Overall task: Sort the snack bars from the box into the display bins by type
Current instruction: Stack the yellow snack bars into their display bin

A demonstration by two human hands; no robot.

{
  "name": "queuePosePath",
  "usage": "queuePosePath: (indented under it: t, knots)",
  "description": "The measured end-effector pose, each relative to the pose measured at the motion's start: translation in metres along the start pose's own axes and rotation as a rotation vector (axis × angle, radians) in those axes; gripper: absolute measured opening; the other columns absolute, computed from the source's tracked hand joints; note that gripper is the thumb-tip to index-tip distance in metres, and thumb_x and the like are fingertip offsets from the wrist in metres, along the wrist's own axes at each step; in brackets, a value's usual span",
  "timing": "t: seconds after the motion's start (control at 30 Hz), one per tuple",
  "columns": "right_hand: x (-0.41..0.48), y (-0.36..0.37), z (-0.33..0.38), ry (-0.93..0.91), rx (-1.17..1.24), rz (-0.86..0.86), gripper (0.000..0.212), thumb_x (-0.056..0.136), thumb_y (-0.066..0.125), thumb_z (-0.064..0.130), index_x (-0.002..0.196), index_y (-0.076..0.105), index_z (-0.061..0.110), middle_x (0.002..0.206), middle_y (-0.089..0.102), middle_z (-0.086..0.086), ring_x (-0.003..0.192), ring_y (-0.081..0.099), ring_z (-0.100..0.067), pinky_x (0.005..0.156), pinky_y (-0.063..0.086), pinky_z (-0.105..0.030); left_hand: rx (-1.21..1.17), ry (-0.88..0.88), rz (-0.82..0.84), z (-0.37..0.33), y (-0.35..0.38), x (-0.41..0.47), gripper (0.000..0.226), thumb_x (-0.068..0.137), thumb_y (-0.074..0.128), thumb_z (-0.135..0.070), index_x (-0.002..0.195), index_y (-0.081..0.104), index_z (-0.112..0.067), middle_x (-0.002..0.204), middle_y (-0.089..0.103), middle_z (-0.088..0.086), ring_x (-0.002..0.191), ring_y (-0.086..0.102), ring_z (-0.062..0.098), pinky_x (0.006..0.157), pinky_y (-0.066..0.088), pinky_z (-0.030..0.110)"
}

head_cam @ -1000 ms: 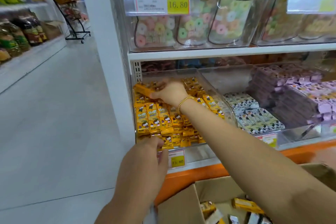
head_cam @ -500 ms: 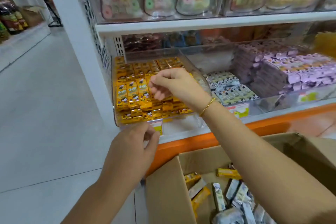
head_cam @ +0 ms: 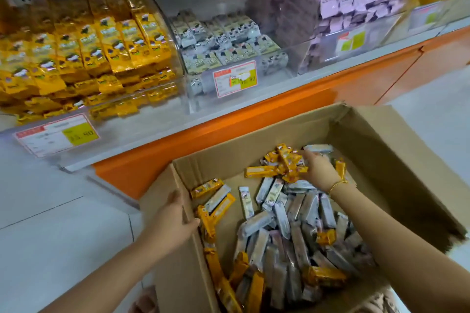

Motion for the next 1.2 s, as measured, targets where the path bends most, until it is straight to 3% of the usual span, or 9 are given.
queuePosePath:
  t: [0.13,0.27,0.33,0.57,0.67,0.77,0.87,1.0,1.2]
  knots:
    - [0.022,0.025,-0.036,-0.081,-0.104,0.006,0.090,0.079,0.073,0.009,0.149,0.021,0.031,0.156,0.019,-0.011,0.129,0.041,-0.038,0.093,0.045,-0.043,0.051,-0.100,0.008,0.002,0.003,0.024,0.092,0.093,0.057,-0.036,0.150,-0.007,-0.003,0.159,0.003,0.011,0.137,0.036,0.022,0.103,0.033,0.024]
    - [0.045,0.040,-0.047,0.142,0.259,-0.047,0.081,0.078,0.072,0.050,0.141,0.035,0.015,0.129,0.052,-0.016,0.100,0.054,-0.026,0.063,0.045,-0.029,0.121,-0.117,0.017,0.000,0.007,0.033,0.097,0.093,0.057,-0.036,0.148,-0.016,-0.003,0.158,-0.011,0.011,0.138,0.034,0.022,0.103,0.034,0.024]
    - [0.057,0.050,-0.042,0.266,0.401,-0.032,0.085,0.076,0.066,0.062,0.137,0.038,0.009,0.126,0.054,-0.016,0.099,0.056,-0.028,0.065,0.046,-0.033,0.149,-0.116,0.015,-0.001,0.009,0.034,0.098,0.093,0.057,-0.036,0.147,-0.019,-0.003,0.157,-0.014,0.011,0.139,0.033,0.022,0.101,0.035,0.024]
    - [0.073,0.086,-0.027,0.627,0.954,-0.041,0.043,0.083,0.072,0.036,0.106,0.049,0.009,0.101,0.055,-0.010,0.087,0.054,-0.023,0.070,0.044,-0.033,0.169,-0.118,-0.004,-0.003,0.009,0.034,0.100,0.092,0.056,-0.040,0.147,-0.020,-0.003,0.156,-0.016,0.009,0.135,0.039,0.021,0.101,0.037,0.024]
    - [0.074,0.111,-0.016,0.727,1.280,0.085,0.033,0.084,0.071,0.034,0.100,0.054,0.010,0.098,0.054,-0.010,0.074,0.055,-0.021,0.058,0.050,-0.034,0.175,-0.128,0.002,-0.003,0.008,0.034,0.099,0.092,0.056,-0.042,0.148,-0.015,-0.004,0.157,-0.015,0.010,0.135,0.040,0.022,0.103,0.036,0.026]
    - [0.070,0.125,-0.003,0.754,1.520,-0.069,0.030,0.084,0.072,0.028,0.101,0.059,0.008,0.089,0.056,-0.009,0.067,0.052,-0.019,0.050,0.046,-0.028,0.175,-0.139,-0.001,-0.004,0.006,0.034,0.098,0.091,0.056,-0.044,0.149,-0.013,-0.004,0.158,-0.012,0.010,0.136,0.039,0.022,0.103,0.036,0.026]
    - [0.062,0.120,0.002,0.742,1.655,-0.210,0.031,0.081,0.075,0.025,0.099,0.061,0.004,0.088,0.060,-0.010,0.065,0.056,-0.022,0.046,0.046,-0.026,0.188,-0.143,0.003,-0.009,0.003,0.031,0.099,0.092,0.055,-0.044,0.148,-0.014,-0.003,0.158,-0.011,0.010,0.133,0.041,0.021,0.100,0.038,0.025]
    - [0.033,0.089,0.012,0.643,1.747,-0.054,0.016,0.086,0.070,0.027,0.090,0.065,0.012,0.081,0.061,-0.002,0.068,0.058,-0.015,0.050,0.049,-0.023,0.175,-0.162,0.038,-0.013,-0.005,0.031,0.100,0.091,0.055,-0.046,0.148,-0.013,0.001,0.158,-0.007,0.014,0.137,0.035,0.023,0.102,0.036,0.026]
    - [-0.046,0.035,0.063,0.011,1.719,0.458,0.060,0.053,0.092,0.030,0.099,0.061,0.007,0.098,0.061,-0.010,0.093,0.059,-0.020,0.100,0.044,-0.039,-0.145,-0.042,-0.001,-0.044,-0.029,0.026,0.075,0.088,0.062,-0.043,0.150,0.027,-0.017,0.155,0.026,0.006,0.141,0.029,0.022,0.111,0.027,0.033]
Point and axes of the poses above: each hand's wrist, its own x-axis towards the middle knuckle, its own y-axis out of the palm, z = x × y, the point moved 2 cm from there along x, towards the middle knuckle
